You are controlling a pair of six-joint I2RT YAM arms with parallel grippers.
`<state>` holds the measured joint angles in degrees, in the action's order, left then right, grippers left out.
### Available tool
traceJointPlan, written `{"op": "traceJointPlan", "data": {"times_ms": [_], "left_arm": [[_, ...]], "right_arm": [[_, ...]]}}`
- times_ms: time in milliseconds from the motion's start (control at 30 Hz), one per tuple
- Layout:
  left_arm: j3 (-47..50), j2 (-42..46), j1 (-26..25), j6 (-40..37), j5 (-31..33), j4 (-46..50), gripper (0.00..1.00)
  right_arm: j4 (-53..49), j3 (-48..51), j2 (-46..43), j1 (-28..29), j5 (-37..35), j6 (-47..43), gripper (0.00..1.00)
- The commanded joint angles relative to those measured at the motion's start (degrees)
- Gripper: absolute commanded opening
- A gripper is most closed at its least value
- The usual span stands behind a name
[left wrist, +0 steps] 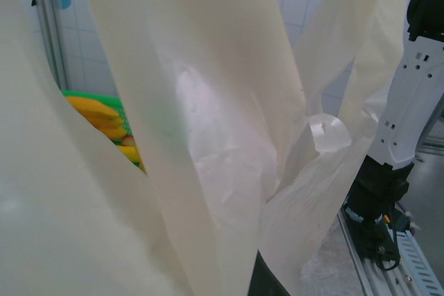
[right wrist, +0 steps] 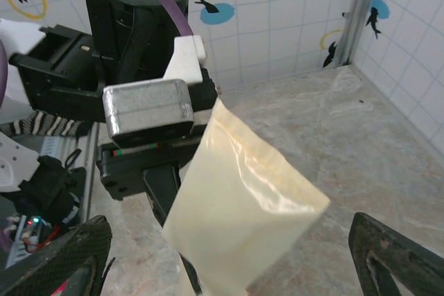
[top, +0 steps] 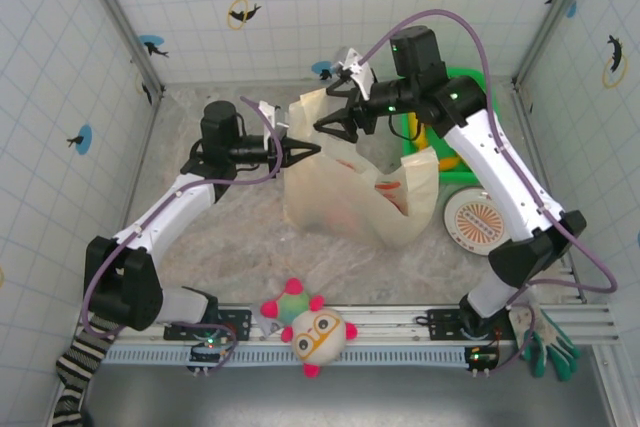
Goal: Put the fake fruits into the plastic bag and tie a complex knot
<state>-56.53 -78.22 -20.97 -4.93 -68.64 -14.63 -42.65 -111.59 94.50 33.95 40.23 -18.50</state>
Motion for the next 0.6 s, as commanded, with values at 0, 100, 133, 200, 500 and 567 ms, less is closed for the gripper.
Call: {"op": "traceJointPlan", "data": {"times_ms": [0, 100, 133, 200, 500, 567], "left_arm": [[-1.8, -0.2, -0.5, -2.3, -2.0, 0.3, 0.0], [-2.0, -0.3, -0.6, -2.3, -1.6, 0.4, 0.0], [-1.9, -0.2, -0.5, -2.4, -1.7, 0.5, 0.0], [-1.9, -0.2, -0.6, -2.3, -1.5, 0.5, 0.0], [1.5, 2.5, -0.5, -2.4, 3.9, 1.3, 0.2], [3.1, 4.1, -0.3, -2.0, 6.2, 0.7, 0.29]], "right_arm": [[4.2, -2.8, 1.9, 1.1, 2.7, 2.7, 0.87], [6.4, -3.8, 3.8, 1.7, 2.9, 5.2, 0.76], [7.0, -4.1, 4.4, 1.9, 3.5, 6.0, 0.7], [8.7, -4.2, 5.0, 2.2, 4.3, 7.7, 0.57], [9.7, -3.1, 1.9, 1.5, 2.9, 9.6, 0.0], [9.7, -2.1, 1.3, 1.5, 2.8, 9.8, 0.0]]}}
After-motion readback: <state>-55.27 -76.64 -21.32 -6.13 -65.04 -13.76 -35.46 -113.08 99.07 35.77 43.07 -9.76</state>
